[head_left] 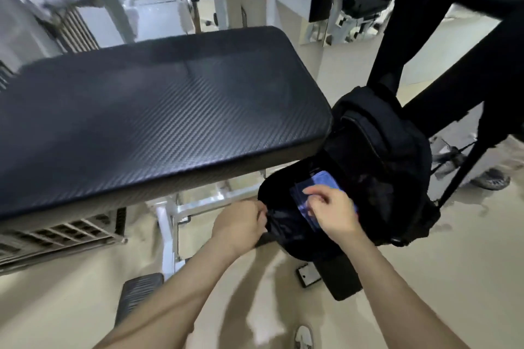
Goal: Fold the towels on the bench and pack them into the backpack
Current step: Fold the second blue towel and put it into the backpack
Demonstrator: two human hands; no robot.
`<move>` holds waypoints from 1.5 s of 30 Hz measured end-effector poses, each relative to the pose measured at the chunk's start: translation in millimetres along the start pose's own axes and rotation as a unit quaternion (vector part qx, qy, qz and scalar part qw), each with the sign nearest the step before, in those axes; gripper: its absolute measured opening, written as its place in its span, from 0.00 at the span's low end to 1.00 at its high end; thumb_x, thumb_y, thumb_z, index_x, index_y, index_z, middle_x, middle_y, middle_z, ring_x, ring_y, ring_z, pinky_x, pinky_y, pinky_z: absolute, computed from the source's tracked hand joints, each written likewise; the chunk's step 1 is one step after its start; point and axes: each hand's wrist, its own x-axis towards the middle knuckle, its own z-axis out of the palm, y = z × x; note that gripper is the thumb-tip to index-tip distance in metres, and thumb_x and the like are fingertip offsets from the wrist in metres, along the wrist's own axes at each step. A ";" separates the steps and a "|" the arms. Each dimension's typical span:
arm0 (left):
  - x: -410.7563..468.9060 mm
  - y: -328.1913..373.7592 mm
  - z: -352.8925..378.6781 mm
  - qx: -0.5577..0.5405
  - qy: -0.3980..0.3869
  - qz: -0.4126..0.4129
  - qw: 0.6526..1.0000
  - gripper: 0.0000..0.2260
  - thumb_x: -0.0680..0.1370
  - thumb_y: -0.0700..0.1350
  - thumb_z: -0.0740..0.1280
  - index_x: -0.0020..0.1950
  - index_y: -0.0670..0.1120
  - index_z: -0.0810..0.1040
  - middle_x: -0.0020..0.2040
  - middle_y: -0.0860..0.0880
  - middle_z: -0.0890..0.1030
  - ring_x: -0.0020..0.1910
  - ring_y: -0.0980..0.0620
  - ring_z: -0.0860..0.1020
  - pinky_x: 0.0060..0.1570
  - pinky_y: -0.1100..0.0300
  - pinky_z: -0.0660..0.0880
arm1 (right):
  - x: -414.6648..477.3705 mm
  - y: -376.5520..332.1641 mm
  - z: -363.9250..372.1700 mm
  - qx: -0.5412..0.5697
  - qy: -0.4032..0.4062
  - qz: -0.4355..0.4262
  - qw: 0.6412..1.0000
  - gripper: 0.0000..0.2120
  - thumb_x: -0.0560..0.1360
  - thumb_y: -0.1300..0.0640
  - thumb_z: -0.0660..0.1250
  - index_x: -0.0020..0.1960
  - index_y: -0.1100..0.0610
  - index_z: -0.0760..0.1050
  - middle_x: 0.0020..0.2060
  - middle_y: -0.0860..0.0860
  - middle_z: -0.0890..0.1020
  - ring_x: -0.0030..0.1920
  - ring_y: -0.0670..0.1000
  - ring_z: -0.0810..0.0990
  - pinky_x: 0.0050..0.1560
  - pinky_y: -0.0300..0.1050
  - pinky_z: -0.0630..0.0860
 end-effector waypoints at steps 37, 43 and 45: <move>-173.5 -221.6 -290.8 -0.191 0.470 -0.239 0.828 0.06 0.75 0.39 0.66 0.50 0.47 0.79 0.45 0.47 0.82 0.47 0.48 0.81 0.45 0.54 0.78 | -120.6 -423.3 325.8 0.038 -0.432 -0.296 0.851 0.21 0.74 0.49 0.70 0.64 0.48 0.66 0.50 0.47 0.76 0.44 0.45 0.77 0.44 0.42 0.76; -170.6 -215.9 -303.0 -0.333 0.390 -0.090 0.854 0.10 0.66 0.33 0.67 0.36 0.46 0.84 0.34 0.47 0.84 0.37 0.50 0.83 0.48 0.48 0.81 | -87.4 -427.8 330.3 0.065 -0.233 -0.385 0.891 0.13 0.76 0.59 0.61 0.42 0.69 0.74 0.33 0.58 0.75 0.35 0.52 0.69 0.39 0.47 0.71; -169.6 -205.6 -304.8 -0.274 0.424 -0.035 0.862 0.11 0.66 0.34 0.66 0.37 0.48 0.84 0.34 0.51 0.84 0.36 0.53 0.82 0.44 0.55 0.80 | -80.0 -422.8 310.4 0.137 -0.261 -0.325 0.899 0.15 0.76 0.59 0.59 0.38 0.71 0.70 0.30 0.52 0.72 0.33 0.48 0.68 0.37 0.44 0.67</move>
